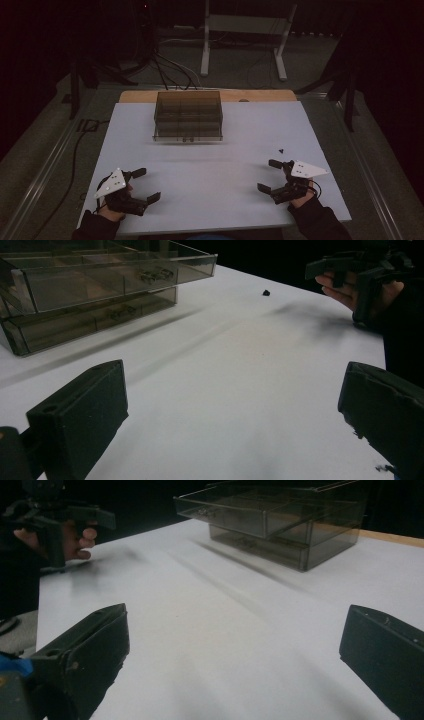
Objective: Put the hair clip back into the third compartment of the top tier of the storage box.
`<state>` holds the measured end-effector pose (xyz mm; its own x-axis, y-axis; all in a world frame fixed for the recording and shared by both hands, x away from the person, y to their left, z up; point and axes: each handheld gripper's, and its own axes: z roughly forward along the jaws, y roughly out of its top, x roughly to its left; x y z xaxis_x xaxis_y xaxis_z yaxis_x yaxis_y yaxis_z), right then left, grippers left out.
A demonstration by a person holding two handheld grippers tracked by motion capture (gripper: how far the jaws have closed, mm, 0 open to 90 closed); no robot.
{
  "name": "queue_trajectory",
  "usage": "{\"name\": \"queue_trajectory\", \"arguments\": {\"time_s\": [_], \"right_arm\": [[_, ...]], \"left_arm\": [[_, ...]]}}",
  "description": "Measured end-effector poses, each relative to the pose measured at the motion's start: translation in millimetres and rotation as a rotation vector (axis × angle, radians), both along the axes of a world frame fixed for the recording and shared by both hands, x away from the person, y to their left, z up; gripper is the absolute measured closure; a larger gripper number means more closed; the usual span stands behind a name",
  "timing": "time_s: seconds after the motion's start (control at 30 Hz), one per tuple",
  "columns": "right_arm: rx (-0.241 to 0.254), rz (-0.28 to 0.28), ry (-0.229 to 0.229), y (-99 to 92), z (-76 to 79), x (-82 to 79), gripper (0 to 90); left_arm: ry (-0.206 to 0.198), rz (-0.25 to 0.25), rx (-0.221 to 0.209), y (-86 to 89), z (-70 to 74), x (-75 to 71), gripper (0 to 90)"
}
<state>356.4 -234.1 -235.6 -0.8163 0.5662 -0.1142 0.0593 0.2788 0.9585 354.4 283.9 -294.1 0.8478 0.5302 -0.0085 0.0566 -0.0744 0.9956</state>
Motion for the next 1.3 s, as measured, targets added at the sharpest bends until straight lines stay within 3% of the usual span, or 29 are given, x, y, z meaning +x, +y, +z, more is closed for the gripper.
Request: {"name": "queue_trajectory", "arguments": {"time_s": [0.23,0.4,0.77,1.03,1.3], "right_arm": [[-0.016,0.021,0.006,5.1,-0.9,-1.3,0.0],[0.013,0.043,0.001,7.2,3.9,-3.7,0.0],[0.035,0.049,-0.008,7.3,9.1,-7.4,0.0],[0.046,0.053,-0.013,6.5,11.3,-9.2,0.0],[0.059,0.058,-0.013,5.6,13.9,-10.2,0.0]], "left_arm": [[-0.003,0.001,-0.004,-0.1,0.7,-0.2,0.6],[0.008,-0.004,0.009,-2.5,1.4,0.3,0.6],[-0.006,-0.032,-0.012,-13.8,19.4,8.1,0.6],[-0.034,-0.046,0.001,-22.8,39.4,14.6,0.6],[-0.06,-0.092,0.035,-47.1,60.0,27.3,0.6]]}}
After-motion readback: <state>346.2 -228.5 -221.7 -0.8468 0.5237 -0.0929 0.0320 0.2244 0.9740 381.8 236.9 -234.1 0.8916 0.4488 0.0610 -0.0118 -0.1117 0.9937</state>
